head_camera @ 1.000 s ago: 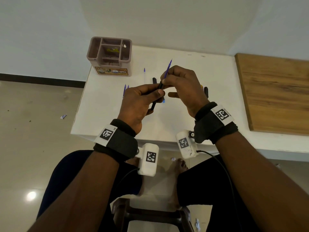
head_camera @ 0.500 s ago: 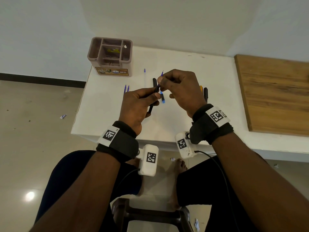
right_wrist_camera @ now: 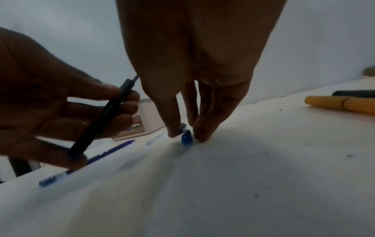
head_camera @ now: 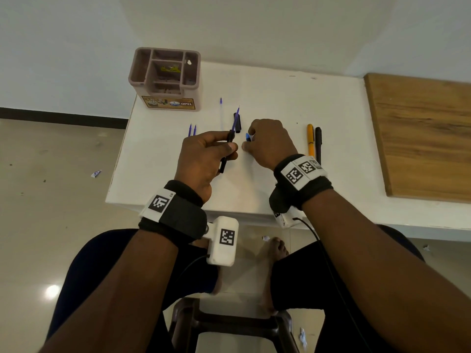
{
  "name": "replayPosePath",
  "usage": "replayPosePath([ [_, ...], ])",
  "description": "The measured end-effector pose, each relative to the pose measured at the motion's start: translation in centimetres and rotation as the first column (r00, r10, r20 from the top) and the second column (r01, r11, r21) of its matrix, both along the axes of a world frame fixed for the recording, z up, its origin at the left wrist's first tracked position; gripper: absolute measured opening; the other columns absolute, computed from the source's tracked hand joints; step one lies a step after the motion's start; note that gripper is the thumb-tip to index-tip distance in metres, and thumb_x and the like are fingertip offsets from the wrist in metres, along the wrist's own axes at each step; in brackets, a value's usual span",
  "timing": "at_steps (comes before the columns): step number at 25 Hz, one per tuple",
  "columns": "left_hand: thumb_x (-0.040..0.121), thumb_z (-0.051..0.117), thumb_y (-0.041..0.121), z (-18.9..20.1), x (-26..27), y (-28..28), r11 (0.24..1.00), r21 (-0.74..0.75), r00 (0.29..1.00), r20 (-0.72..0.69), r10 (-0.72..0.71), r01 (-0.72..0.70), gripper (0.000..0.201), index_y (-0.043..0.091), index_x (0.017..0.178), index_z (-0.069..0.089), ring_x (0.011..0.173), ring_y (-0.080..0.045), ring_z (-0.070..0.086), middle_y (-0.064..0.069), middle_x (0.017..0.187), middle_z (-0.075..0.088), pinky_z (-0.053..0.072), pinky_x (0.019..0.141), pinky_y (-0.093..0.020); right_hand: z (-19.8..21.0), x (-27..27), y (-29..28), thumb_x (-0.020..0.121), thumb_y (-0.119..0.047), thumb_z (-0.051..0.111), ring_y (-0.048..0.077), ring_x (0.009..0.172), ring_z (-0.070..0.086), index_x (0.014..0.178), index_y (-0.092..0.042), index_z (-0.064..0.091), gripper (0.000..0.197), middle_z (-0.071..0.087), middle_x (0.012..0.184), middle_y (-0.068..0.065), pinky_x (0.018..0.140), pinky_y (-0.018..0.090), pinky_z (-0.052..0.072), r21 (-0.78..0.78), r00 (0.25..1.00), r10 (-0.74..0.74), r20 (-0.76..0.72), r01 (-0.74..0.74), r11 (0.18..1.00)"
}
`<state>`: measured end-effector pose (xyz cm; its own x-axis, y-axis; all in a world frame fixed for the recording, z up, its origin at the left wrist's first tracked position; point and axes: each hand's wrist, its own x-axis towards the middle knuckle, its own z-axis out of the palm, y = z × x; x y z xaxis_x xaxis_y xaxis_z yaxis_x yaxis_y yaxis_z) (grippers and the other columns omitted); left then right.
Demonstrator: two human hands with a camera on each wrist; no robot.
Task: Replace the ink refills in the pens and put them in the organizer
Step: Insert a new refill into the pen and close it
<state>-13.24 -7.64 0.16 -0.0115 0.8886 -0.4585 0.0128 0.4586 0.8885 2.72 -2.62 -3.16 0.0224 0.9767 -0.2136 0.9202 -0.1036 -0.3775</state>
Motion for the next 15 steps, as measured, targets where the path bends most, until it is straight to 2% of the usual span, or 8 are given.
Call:
replayPosePath([
  [3,0.097,0.07,0.012,0.0,0.1,0.0,0.999,0.009,0.999,-0.023,-0.047,0.048,0.028,0.016,0.124,0.074,0.099,-0.018,0.078,-0.006,0.106,0.08,0.049,0.072,-0.021,-0.3,0.0,0.2,0.097,-0.02,0.063,0.032,0.109,0.064,0.117,-0.005,0.067,0.026,0.069,0.118,0.013,0.085,0.034,0.048,-0.004,1.0,0.015,0.007,-0.015,1.0],
  [5,0.096,0.071,0.012,0.1,0.3,-0.4,0.997,0.001,0.997,-0.01,-0.08,0.08,0.028,0.017,0.124,0.075,0.098,-0.017,0.078,-0.005,0.106,0.081,0.049,0.072,-0.022,0.3,0.8,0.4,0.096,-0.019,0.063,0.028,0.112,0.067,0.124,-0.011,0.067,0.029,0.072,0.118,0.01,0.095,0.036,0.052,0.009,0.967,-0.129,-0.221,0.134,0.991],
  [6,0.096,0.071,0.013,0.2,0.4,-0.6,0.996,-0.004,0.996,-0.002,-0.089,0.089,0.027,0.017,0.123,0.075,0.098,-0.017,0.078,-0.005,0.106,0.081,0.049,0.073,-0.024,1.0,1.4,0.5,0.095,-0.018,0.064,0.025,0.107,0.071,0.127,-0.014,0.066,0.031,0.075,0.111,0.008,0.097,0.038,0.055,0.006,0.884,-0.223,-0.41,0.247,0.969],
  [8,0.096,0.071,0.014,0.4,0.6,-0.8,0.995,-0.009,0.995,0.001,-0.095,0.095,0.026,0.018,0.122,0.075,0.098,-0.017,0.078,-0.004,0.106,0.08,0.05,0.077,-0.028,3.1,2.5,0.1,0.096,-0.011,0.066,0.022,0.092,0.078,0.128,-0.016,0.066,0.032,0.079,0.096,0.008,0.088,0.034,0.06,-0.015,0.6,-0.309,-0.738,0.443,0.896],
  [9,0.096,0.071,0.014,0.4,0.7,-0.9,0.995,-0.009,0.995,0.0,-0.096,0.096,0.026,0.019,0.122,0.075,0.099,-0.018,0.078,-0.004,0.106,0.08,0.051,0.08,-0.031,4.1,2.9,-0.2,0.096,-0.008,0.065,0.023,0.088,0.079,0.127,-0.014,0.067,0.031,0.08,0.094,0.01,0.085,0.03,0.061,-0.024,0.492,-0.296,-0.818,0.485,0.874],
  [10,0.097,0.071,0.015,0.5,0.9,-0.9,0.995,-0.01,0.995,-0.001,-0.099,0.098,0.026,0.019,0.122,0.075,0.099,-0.018,0.078,-0.004,0.106,0.08,0.051,0.082,-0.033,5.1,3.1,-0.7,0.097,-0.006,0.066,0.023,0.089,0.08,0.126,-0.013,0.067,0.03,0.08,0.093,0.012,0.084,0.027,0.062,-0.021,0.437,-0.27,-0.858,0.494,0.869],
  [12,0.097,0.071,0.015,0.6,1.3,-1.0,0.994,-0.012,0.994,-0.008,-0.112,0.112,0.027,0.018,0.123,0.075,0.1,-0.018,0.077,-0.005,0.107,0.08,0.051,0.084,-0.034,6.4,3.3,-1.7,0.097,-0.007,0.066,0.022,0.089,0.08,0.126,-0.012,0.067,0.029,0.08,0.094,0.012,0.089,0.028,0.062,0.013,0.43,-0.214,-0.877,0.466,0.885],
  [15,0.097,0.07,0.016,0.8,2.0,-1.2,0.991,-0.015,0.991,-0.02,-0.136,0.135,0.028,0.017,0.125,0.074,0.1,-0.018,0.077,-0.006,0.108,0.079,0.052,0.084,-0.034,6.8,3.5,-2.5,0.097,-0.012,0.069,0.017,0.088,0.08,0.126,-0.014,0.068,0.03,0.081,0.095,0.008,0.092,0.034,0.06,0.091,0.507,-0.154,-0.848,0.425,0.901],
])
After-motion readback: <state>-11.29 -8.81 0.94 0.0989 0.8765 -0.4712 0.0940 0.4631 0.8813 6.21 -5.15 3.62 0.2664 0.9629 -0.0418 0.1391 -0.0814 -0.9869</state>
